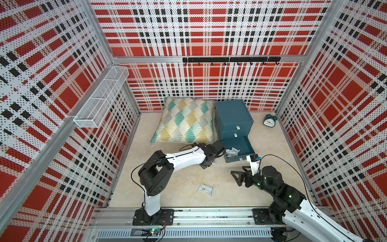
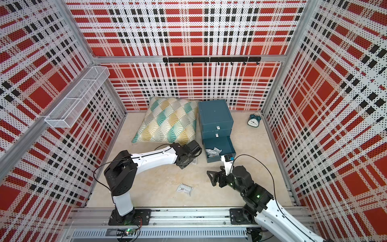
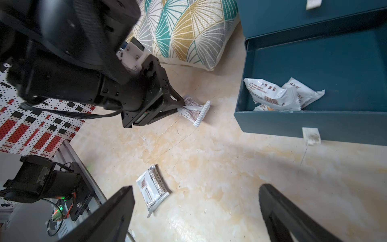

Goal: Place the cookies into the drawer by color
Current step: Pick up the cookie at the center of the board, then place the cookie in the drawer.

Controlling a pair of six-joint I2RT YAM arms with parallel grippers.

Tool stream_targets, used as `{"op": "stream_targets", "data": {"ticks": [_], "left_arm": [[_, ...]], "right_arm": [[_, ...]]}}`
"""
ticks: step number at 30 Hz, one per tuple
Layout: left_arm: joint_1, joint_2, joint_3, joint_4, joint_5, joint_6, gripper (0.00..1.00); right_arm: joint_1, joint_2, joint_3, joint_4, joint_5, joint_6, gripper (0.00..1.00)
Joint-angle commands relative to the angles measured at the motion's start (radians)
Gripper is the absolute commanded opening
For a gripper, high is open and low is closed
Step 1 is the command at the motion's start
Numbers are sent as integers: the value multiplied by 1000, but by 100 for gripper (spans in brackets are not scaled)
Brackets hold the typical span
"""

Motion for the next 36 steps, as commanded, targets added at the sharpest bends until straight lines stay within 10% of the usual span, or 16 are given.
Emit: {"op": "stream_targets", "data": {"ticks": [1,25,36], "left_arm": [[-26,-43,73,-18,-70,39,21],[-135,140,399,435,-145,515,25],[-159,61,304,573,-111,641,78]], "right_arm": [[8,-17,6,-23,58,34,100],[8,-157,26,-151,318,177,100],[7,-146,36,-151,282,175,100]]}}
